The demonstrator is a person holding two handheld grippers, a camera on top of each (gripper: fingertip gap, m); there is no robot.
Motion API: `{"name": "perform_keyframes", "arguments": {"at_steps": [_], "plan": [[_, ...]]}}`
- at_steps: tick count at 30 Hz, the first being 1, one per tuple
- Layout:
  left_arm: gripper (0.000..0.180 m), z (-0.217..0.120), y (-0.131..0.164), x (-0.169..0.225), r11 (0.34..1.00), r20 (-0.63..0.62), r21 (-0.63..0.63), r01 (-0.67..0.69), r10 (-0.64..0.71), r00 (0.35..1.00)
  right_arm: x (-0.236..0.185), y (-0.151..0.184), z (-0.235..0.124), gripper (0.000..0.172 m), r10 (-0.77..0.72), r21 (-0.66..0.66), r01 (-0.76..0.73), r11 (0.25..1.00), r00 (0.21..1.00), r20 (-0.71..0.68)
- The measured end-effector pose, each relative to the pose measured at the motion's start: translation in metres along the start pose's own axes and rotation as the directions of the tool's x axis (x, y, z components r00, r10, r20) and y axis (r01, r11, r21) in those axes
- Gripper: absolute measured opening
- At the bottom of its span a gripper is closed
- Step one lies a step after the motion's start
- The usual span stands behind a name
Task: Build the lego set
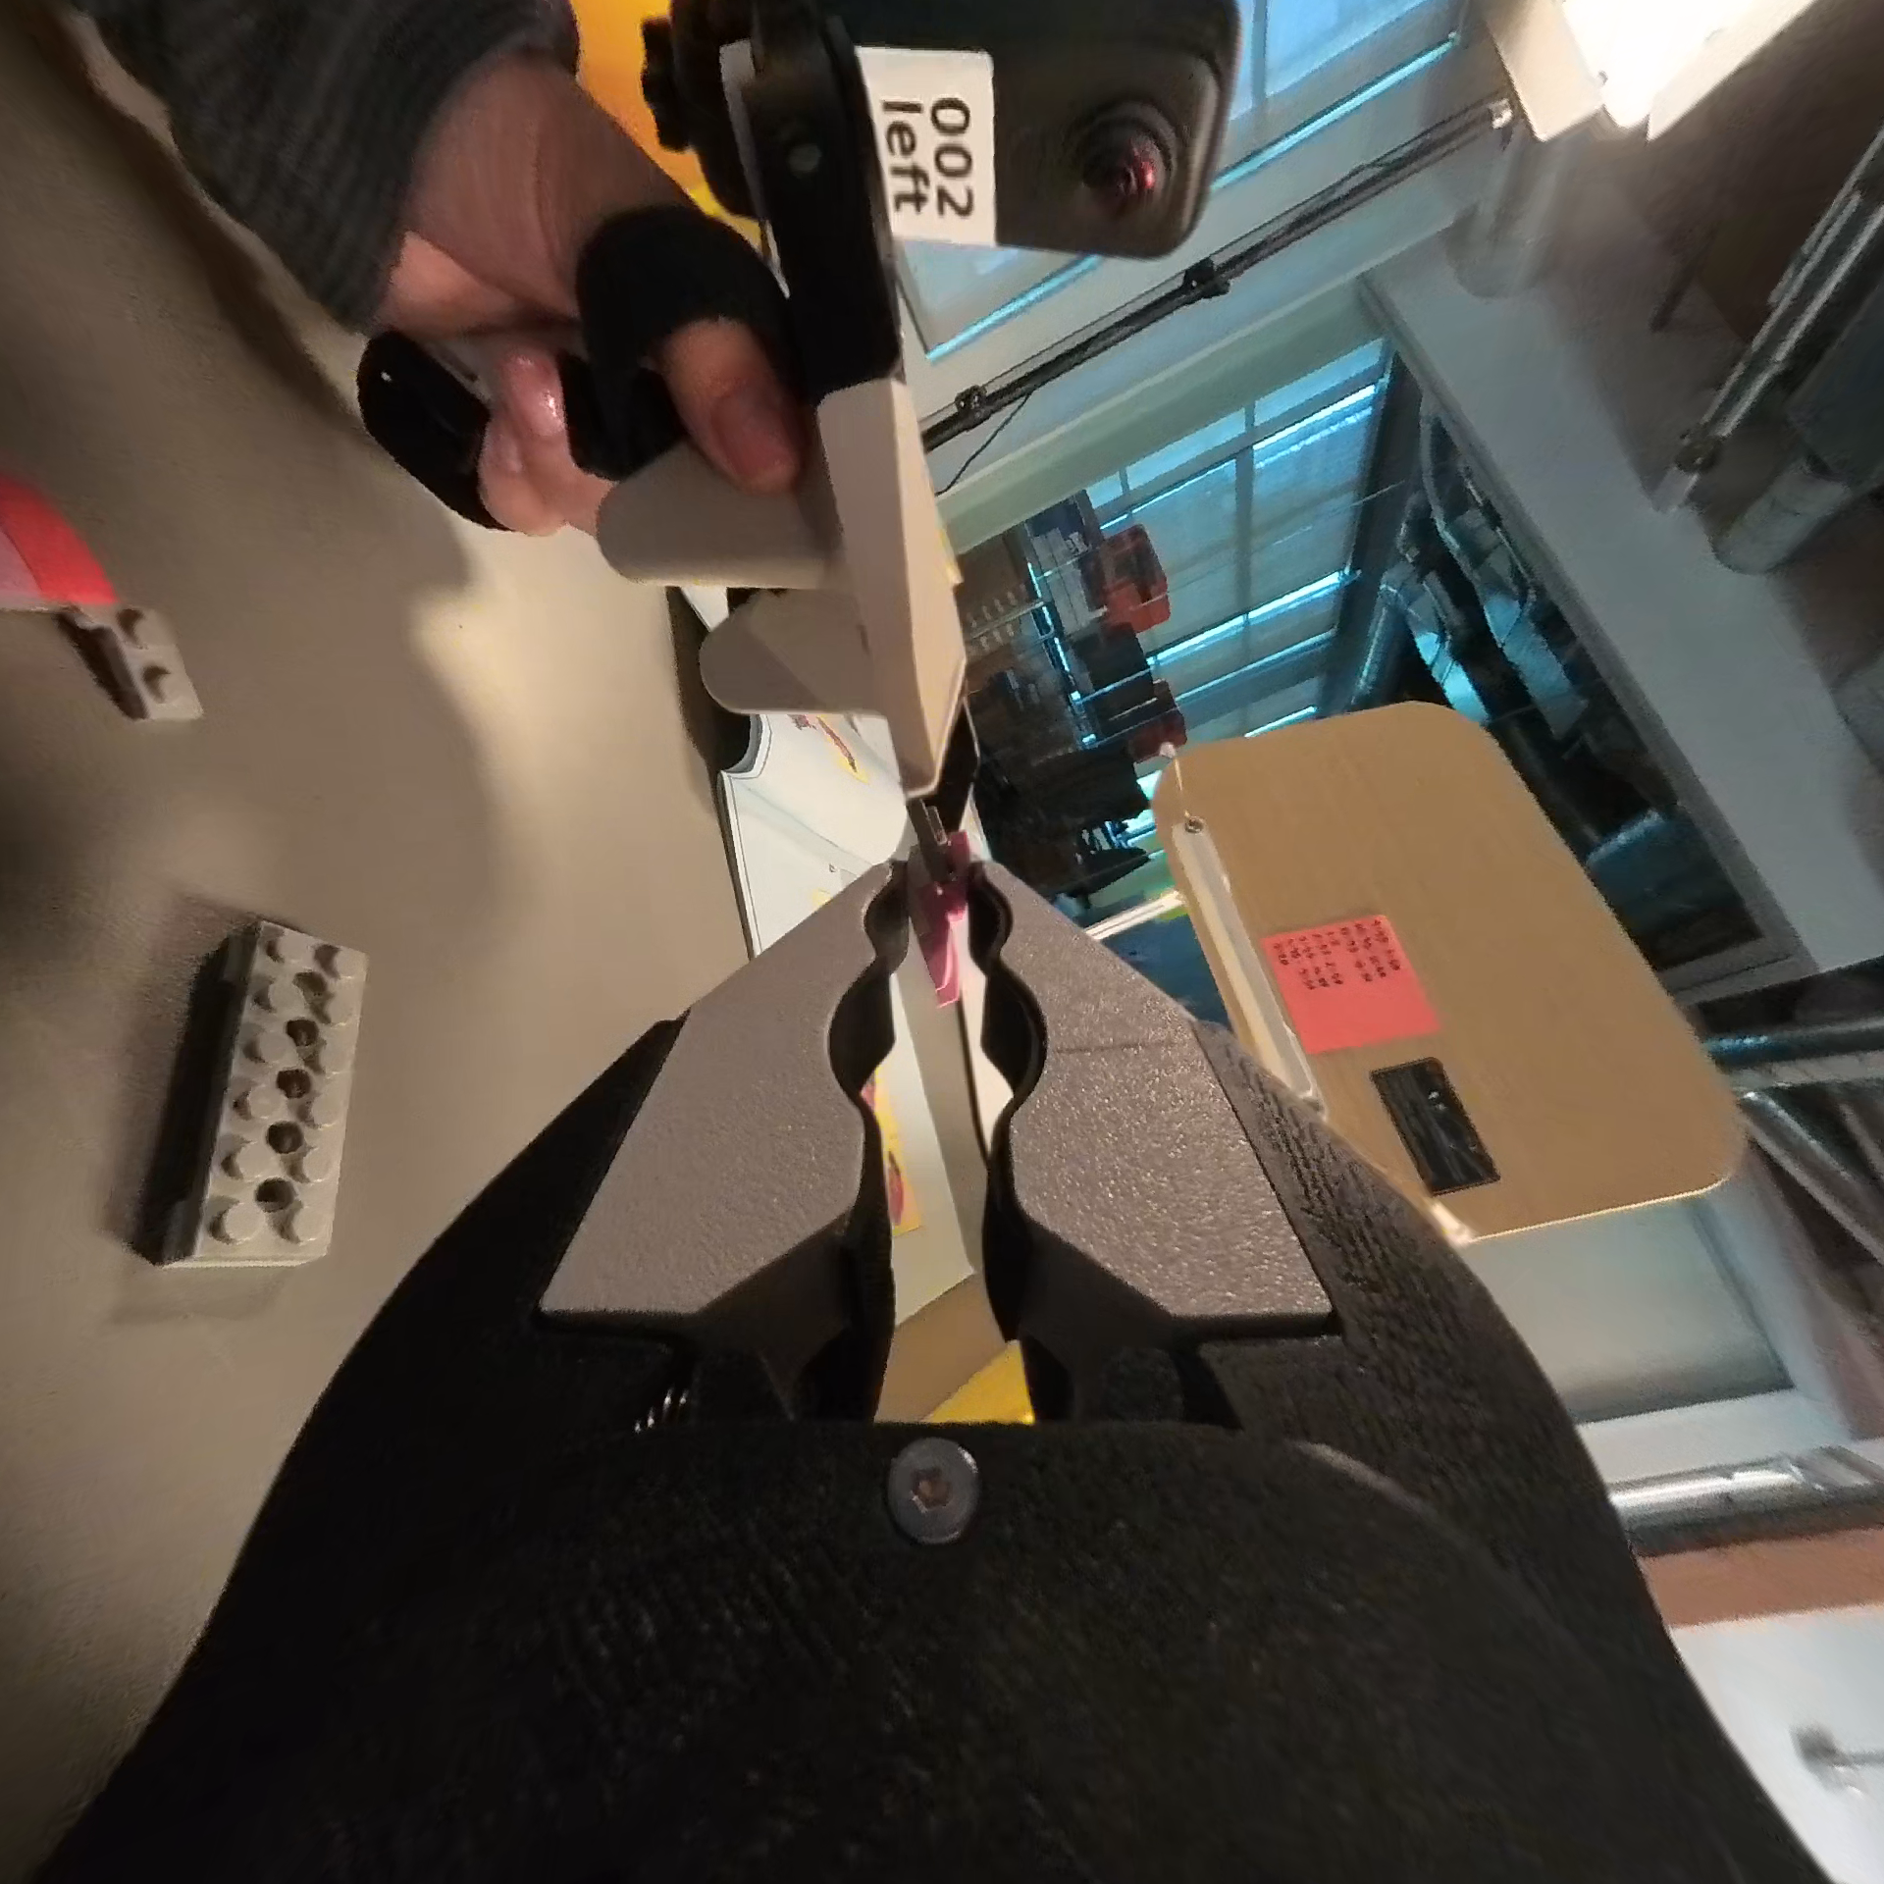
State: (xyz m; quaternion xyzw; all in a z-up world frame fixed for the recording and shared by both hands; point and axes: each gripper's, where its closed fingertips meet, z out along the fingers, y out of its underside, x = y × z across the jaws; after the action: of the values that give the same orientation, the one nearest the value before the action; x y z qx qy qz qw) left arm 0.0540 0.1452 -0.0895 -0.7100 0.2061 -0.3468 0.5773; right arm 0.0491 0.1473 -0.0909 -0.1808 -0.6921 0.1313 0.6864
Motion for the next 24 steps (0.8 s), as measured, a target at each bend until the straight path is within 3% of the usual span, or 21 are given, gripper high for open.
{"name": "perform_keyframes", "arguments": {"at_steps": [6,9,24], "plan": [[0.018,0.005,0.009,0.007,0.999,-0.043,-0.045,-0.018,0.016,0.999,-0.009,-0.004,0.002,0.009,-0.064,0.011,0.064,0.998,0.998,0.014],[0.018,0.004,0.011,0.007,0.997,-0.031,-0.069,-0.044,0.042,0.999,-0.011,-0.003,0.002,0.009,-0.060,0.012,0.060,0.998,0.998,0.026],[0.018,0.005,0.022,-0.003,0.984,0.000,-0.133,0.115,-0.116,0.993,-0.020,0.007,0.006,0.010,-0.127,-0.032,0.128,0.991,0.991,0.048]]}}
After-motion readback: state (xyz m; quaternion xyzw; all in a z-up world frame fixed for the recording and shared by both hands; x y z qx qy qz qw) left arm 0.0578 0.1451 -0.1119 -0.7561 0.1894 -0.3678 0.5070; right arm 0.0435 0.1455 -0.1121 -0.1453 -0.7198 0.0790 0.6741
